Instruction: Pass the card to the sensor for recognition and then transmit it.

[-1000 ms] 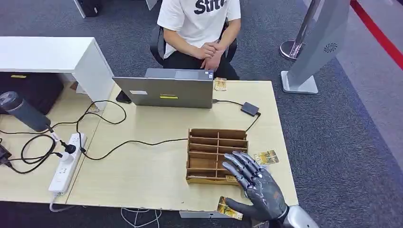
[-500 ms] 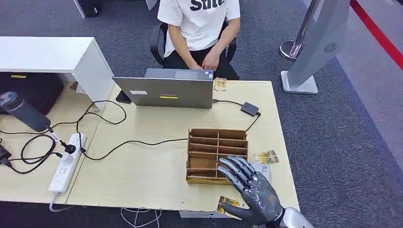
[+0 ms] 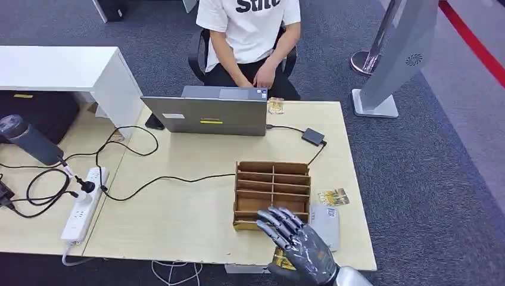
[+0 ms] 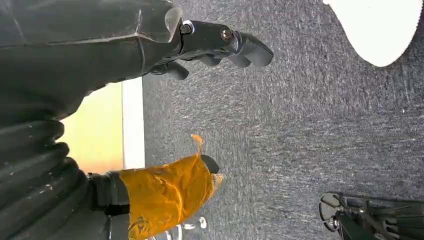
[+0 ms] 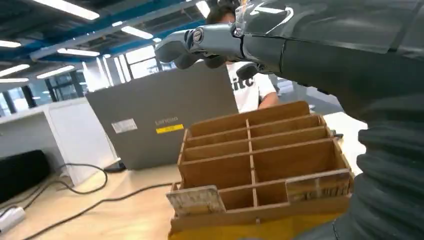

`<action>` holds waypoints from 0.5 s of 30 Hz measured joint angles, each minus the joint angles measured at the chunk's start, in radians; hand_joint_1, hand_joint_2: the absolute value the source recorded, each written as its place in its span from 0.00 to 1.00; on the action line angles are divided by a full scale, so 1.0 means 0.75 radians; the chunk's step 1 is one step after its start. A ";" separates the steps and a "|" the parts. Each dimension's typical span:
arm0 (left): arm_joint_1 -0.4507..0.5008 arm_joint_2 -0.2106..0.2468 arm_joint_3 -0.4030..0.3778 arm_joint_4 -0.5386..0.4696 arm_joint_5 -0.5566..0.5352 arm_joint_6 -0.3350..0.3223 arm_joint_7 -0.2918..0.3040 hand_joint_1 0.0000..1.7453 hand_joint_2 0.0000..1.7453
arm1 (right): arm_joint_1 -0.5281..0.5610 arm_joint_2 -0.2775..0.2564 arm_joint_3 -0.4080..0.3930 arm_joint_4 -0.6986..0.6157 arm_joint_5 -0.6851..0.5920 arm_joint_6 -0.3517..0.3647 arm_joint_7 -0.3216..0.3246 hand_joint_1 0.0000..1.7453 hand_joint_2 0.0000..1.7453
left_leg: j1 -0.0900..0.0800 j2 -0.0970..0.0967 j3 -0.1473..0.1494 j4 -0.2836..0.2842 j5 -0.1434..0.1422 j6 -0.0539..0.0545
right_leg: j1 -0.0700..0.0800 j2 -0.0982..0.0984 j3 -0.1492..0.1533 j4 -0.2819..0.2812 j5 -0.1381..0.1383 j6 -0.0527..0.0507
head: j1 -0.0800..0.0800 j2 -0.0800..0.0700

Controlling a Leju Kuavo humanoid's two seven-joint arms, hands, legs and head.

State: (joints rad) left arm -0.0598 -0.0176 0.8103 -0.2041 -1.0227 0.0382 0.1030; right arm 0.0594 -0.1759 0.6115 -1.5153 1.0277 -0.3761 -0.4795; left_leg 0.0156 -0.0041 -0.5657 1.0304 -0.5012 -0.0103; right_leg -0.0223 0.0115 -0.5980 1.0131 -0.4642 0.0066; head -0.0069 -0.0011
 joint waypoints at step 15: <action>-0.002 -0.002 0.032 0.000 -0.047 -0.014 -0.001 0.00 1.00 | -0.050 0.015 0.057 0.196 0.109 -0.055 0.132 0.00 1.00 | 0.000 0.000 0.000 0.000 0.000 0.000 | 0.000 0.000 0.000 0.000 0.000 0.000 | 0.000 0.000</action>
State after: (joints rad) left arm -0.0616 -0.0191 0.8339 -0.2041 -1.0582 0.0278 0.1022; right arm 0.0220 -0.1644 0.6542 -1.3680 1.1097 -0.4177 -0.3809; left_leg 0.0155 -0.0041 -0.5657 1.0304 -0.5012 -0.0103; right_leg -0.0224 0.0115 -0.5980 1.0130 -0.4642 0.0066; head -0.0069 -0.0011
